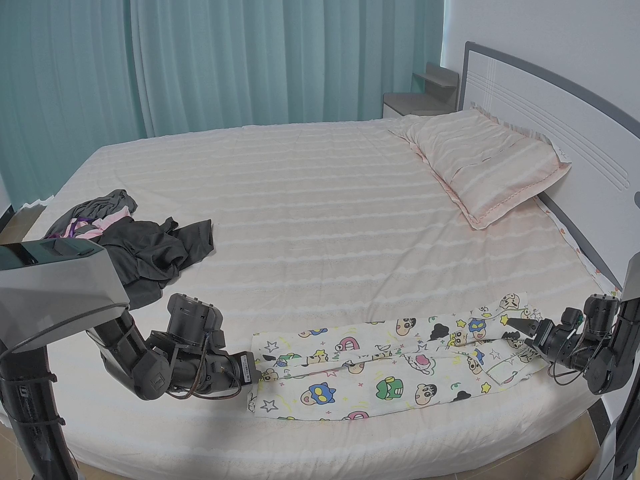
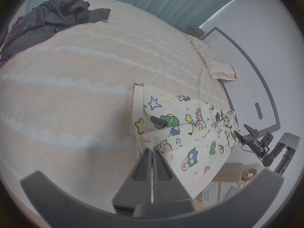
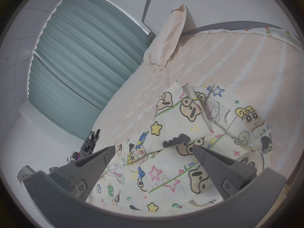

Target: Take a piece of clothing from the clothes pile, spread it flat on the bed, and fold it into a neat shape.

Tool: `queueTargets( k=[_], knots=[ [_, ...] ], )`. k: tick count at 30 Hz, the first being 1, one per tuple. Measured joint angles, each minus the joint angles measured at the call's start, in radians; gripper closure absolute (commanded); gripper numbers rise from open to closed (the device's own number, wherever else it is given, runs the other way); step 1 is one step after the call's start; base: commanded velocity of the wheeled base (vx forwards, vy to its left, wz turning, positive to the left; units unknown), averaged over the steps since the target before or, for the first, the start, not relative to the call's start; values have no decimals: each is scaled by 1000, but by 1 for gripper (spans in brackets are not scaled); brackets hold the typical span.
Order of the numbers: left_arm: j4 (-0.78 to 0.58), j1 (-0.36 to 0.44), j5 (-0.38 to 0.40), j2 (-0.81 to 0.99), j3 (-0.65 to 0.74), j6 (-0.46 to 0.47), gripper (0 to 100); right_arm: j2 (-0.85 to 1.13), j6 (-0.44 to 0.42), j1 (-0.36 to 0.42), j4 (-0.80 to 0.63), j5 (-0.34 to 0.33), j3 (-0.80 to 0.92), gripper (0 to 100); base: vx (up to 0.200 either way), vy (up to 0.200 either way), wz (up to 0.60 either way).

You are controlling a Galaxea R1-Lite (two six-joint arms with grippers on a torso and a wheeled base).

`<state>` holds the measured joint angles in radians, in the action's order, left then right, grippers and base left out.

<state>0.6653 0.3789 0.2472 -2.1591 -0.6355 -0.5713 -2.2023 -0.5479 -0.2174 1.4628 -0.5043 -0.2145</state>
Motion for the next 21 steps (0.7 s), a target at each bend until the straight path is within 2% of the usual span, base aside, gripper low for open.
queueTargets(
  k=[7, 13, 21],
  knots=[
    [0, 0, -1, 0, -4, -4, 100, -54, 0, -5, -2, 3, -16, 0, 0, 0, 0],
    [0, 0, -2, 0, -6, -7, 100, -104, 0, 1, 0, 78, -45, 0, 0, 0, 0],
    [9, 0, -36, 0, -7, -9, 100, -141, -4, 9, 0, 112, -94, 0, 0, 0, 0]
  ],
)
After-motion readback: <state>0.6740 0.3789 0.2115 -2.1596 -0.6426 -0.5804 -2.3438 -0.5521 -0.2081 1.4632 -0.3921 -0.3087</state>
